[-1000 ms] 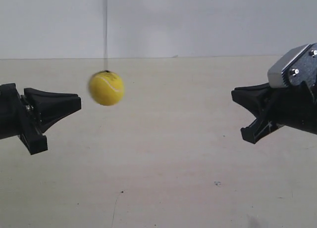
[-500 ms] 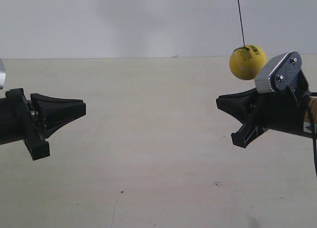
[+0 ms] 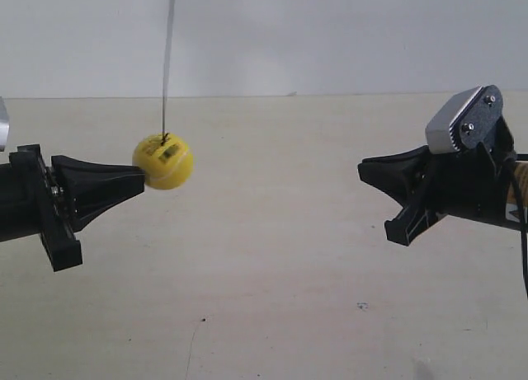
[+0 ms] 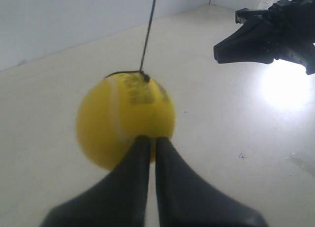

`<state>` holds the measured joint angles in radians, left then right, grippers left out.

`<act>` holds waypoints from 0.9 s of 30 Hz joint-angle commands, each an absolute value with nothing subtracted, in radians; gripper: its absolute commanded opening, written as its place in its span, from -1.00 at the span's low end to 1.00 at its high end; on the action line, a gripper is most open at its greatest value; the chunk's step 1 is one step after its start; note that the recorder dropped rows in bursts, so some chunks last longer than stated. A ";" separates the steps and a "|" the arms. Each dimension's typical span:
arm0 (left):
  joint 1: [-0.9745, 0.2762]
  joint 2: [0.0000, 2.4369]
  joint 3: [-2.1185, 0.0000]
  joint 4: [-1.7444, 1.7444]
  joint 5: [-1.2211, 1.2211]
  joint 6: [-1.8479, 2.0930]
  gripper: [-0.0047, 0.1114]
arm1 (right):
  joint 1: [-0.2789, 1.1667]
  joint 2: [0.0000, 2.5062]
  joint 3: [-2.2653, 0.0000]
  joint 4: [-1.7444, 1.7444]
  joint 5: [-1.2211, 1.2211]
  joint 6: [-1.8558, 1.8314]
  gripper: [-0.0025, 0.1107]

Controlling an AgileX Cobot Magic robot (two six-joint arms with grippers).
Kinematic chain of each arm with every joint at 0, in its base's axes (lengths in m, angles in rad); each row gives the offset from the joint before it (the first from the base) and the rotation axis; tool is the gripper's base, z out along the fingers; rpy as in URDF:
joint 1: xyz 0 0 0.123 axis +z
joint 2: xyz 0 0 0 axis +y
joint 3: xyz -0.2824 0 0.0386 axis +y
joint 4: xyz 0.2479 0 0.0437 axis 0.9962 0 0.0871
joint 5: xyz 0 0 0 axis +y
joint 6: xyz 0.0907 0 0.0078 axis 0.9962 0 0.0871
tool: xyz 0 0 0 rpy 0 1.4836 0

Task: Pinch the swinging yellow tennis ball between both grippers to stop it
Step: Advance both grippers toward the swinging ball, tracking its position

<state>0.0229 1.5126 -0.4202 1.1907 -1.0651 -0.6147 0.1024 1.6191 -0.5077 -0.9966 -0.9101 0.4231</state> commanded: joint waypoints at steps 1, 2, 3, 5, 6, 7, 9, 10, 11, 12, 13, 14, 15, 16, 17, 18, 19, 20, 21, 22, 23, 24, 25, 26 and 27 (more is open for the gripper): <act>0.025 1.513 -0.425 1.211 -1.081 -0.624 -0.84 | 0.102 1.621 -0.514 -1.049 -0.968 0.465 -0.96; 0.025 1.513 -0.425 1.225 -1.091 -0.624 -0.84 | 0.102 1.621 -0.514 -1.062 -0.983 0.471 -0.96; 0.025 1.513 -0.425 1.235 -1.104 -0.624 -0.84 | 0.102 1.621 -0.514 -1.069 -0.994 0.473 -0.96; 0.025 1.513 -0.425 1.243 -1.123 -0.624 -0.84 | 0.102 1.621 -0.514 -1.076 -1.006 0.473 -0.96; 0.025 1.513 -0.425 1.243 -1.128 -0.624 -0.84 | 0.102 1.621 -0.514 -1.076 -1.006 0.471 -0.96; 0.025 1.513 -0.425 1.243 -1.128 -0.624 -0.84 | 0.102 1.621 -0.516 -1.076 -1.006 0.466 -0.96; 0.025 1.513 -0.425 1.243 -1.128 -0.624 -0.84 | 0.102 1.623 -0.523 -1.076 -1.002 0.463 -0.96; 0.025 1.513 -0.425 1.243 -1.128 -0.624 -0.84 | 0.102 1.627 -0.527 -1.076 -0.997 0.463 -0.96; 0.025 1.513 -0.425 1.243 -1.128 -0.624 -0.84 | 0.102 1.627 -0.529 -1.076 -0.988 0.463 -0.96; 0.025 1.513 -0.425 1.243 -1.128 -0.624 -0.84 | 0.102 1.627 -0.532 -1.076 -0.983 0.463 -0.96; 0.025 1.513 -0.425 1.243 -1.128 -0.624 -0.84 | 0.102 1.627 -0.532 -1.076 -0.977 0.463 -0.96; 0.025 1.513 -0.425 1.243 -1.128 -0.620 -0.84 | 0.102 1.627 -0.532 -1.076 -0.977 0.463 -0.96; 0.025 1.513 -0.425 1.243 -1.128 -0.620 -0.84 | 0.102 1.627 -0.532 -1.076 -0.977 0.463 -0.96; 0.025 1.513 -0.425 1.243 -1.128 -0.620 -0.84 | 0.102 1.627 -0.532 -1.076 -0.980 0.463 -0.96; 0.025 1.513 -0.425 1.243 -1.128 -0.620 -0.84 | 0.102 1.627 -0.532 -1.076 -0.982 0.463 -0.96; 0.025 1.513 -0.425 1.243 -1.128 -0.620 -0.84 | 0.102 1.627 -0.532 -1.077 -0.984 0.463 -0.96; 0.025 1.513 -0.425 1.243 -1.128 -0.620 -0.84 | 0.102 1.627 -0.532 -1.077 -0.984 0.463 -0.96; 0.025 1.513 -0.425 1.243 -1.128 -0.620 -0.84 | 0.102 1.627 -0.532 -1.077 -0.984 0.465 -0.96; 0.025 1.513 -0.425 1.243 -1.128 -0.620 -0.84 | 0.102 1.627 -0.532 -1.077 -0.984 0.465 -0.96; 0.025 1.513 -0.425 1.243 -1.128 -0.620 -0.84 | 0.102 1.627 -0.532 -1.077 -0.984 0.465 -0.96; 0.025 1.513 -0.425 1.245 -1.128 -0.620 -0.84 | 0.102 1.627 -0.532 -1.077 -0.984 0.465 -0.96; 0.025 1.513 -0.425 1.245 -1.128 -0.620 -0.84 | 0.102 1.627 -0.532 -1.077 -0.984 0.467 -0.96; 0.025 1.513 -0.425 1.245 -1.128 -0.618 -0.84 | 0.102 1.627 -0.532 -1.080 -0.984 0.467 -0.96; 0.025 1.513 -0.425 1.245 -1.128 -0.610 -0.84 | 0.102 1.627 -0.532 -1.080 -0.984 0.467 -0.96; 0.025 1.513 -0.425 1.245 -1.128 -0.604 -0.84 | 0.102 1.627 -0.532 -1.080 -0.984 0.467 -0.96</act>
